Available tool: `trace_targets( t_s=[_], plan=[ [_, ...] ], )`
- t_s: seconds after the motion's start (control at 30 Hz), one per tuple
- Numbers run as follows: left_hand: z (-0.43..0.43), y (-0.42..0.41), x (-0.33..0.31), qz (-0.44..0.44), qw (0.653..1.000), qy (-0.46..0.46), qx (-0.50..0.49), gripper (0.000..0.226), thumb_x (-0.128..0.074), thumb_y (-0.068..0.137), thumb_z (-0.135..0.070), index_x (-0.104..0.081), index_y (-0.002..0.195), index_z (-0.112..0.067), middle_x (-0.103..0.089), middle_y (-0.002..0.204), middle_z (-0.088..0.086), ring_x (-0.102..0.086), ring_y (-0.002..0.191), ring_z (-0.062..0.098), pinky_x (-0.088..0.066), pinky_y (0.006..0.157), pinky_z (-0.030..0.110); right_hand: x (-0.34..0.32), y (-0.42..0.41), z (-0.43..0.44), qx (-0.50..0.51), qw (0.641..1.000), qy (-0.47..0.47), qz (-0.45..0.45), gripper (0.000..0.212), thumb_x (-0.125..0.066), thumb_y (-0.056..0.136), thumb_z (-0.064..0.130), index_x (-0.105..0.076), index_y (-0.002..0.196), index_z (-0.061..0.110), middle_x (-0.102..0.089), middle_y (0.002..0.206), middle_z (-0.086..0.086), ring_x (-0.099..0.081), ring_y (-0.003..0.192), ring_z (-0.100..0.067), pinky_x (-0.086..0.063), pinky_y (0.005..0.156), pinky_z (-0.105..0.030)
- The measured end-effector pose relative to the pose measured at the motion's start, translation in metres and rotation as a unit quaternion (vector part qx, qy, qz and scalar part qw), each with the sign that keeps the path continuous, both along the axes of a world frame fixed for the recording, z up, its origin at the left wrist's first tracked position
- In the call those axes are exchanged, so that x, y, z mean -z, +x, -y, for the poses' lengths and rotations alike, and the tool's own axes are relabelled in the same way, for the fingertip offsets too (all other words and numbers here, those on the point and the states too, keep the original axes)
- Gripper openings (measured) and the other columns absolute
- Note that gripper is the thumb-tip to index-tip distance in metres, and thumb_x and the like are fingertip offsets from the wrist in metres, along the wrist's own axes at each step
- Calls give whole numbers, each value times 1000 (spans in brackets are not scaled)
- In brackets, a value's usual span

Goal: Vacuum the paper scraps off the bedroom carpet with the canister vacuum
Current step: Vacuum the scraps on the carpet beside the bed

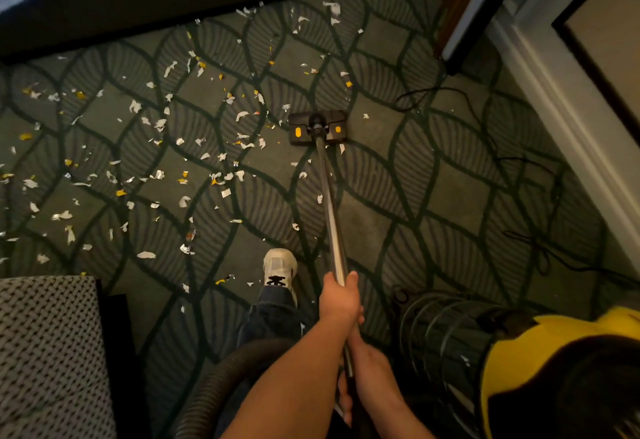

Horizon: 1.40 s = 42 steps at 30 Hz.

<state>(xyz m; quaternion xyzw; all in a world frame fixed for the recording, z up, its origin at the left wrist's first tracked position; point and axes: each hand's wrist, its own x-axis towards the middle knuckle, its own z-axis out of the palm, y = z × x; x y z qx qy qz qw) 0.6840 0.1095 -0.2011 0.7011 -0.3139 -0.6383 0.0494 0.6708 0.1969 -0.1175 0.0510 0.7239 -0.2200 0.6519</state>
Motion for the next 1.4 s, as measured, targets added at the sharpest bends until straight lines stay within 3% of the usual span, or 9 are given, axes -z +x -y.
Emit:
trace_targets(
  t_s=[0.3,0.67,0.77,0.83,0.9,1.03,1.17,1.3,1.4],
  plan=[
    [28,-9,-39,-23,999,-36,-8,28,-49,97,-33,-45,113,-10,-50,73,7,-47,46,14,-42,38,22,-39,-4,16,18,998,-52,-11,72,-33,93,69,-62,89,3,-54,51,-11,-48,35,-20,-40,36,-23],
    [116,-35,-61,-72,996,-51,3,39,-50,96,-35,-44,124,-8,-51,76,7,-50,52,14,-45,44,26,-57,-27,97,22,993,-112,-36,63,-34,99,59,-58,94,1,-55,52,-11,-49,33,-19,-41,34,-21],
    [157,-45,-62,-89,995,-49,7,43,-49,97,-35,-41,130,-9,-53,86,10,-51,54,14,-46,44,25,-58,-38,135,22,992,-116,-40,66,-35,98,61,-59,98,0,-55,53,-11,-50,35,-19,-42,36,-22],
    [188,-55,-65,-97,994,-50,11,38,-48,98,-34,-43,125,-8,-52,87,10,-51,54,14,-46,44,25,-58,-48,165,32,992,-117,-38,64,-36,97,62,-60,103,3,-55,52,-10,-49,36,-19,-42,37,-23],
    [221,-67,-68,-105,994,-42,5,27,-46,99,-31,-44,114,-9,-50,77,7,-49,53,14,-46,44,25,-60,-58,198,38,992,-115,-42,59,-38,98,60,-60,107,6,-55,53,-10,-49,37,-19,-42,38,-24],
    [294,-92,-75,-125,992,-20,7,11,-42,99,-20,-44,93,-11,-46,68,7,-46,49,16,-44,39,21,-66,-80,270,49,991,-113,-58,56,-39,99,55,-58,100,2,-54,54,-12,-48,39,-21,-42,40,-25],
    [359,-113,-80,-129,991,-26,39,5,-41,96,-8,-44,98,-6,-47,69,9,-48,50,18,-44,38,21,-69,-103,339,73,990,-103,-55,56,-43,98,56,-59,102,2,-53,53,-11,-48,40,-20,-42,39,-24],
    [413,-133,-79,-108,989,-46,86,21,-47,91,-6,-51,110,1,-58,77,15,-61,60,25,-55,55,33,-65,-132,391,66,990,-113,-59,57,-46,97,56,-61,97,1,-53,52,-11,-48,37,-20,-43,38,-25],
    [445,-152,-75,-90,987,-55,124,29,-52,89,-9,-54,116,0,-65,105,23,-67,94,36,-57,83,47,-60,-158,423,68,990,-111,-57,55,-47,96,57,-59,84,5,-52,51,-10,-47,37,-19,-42,37,-24]
  ],
)
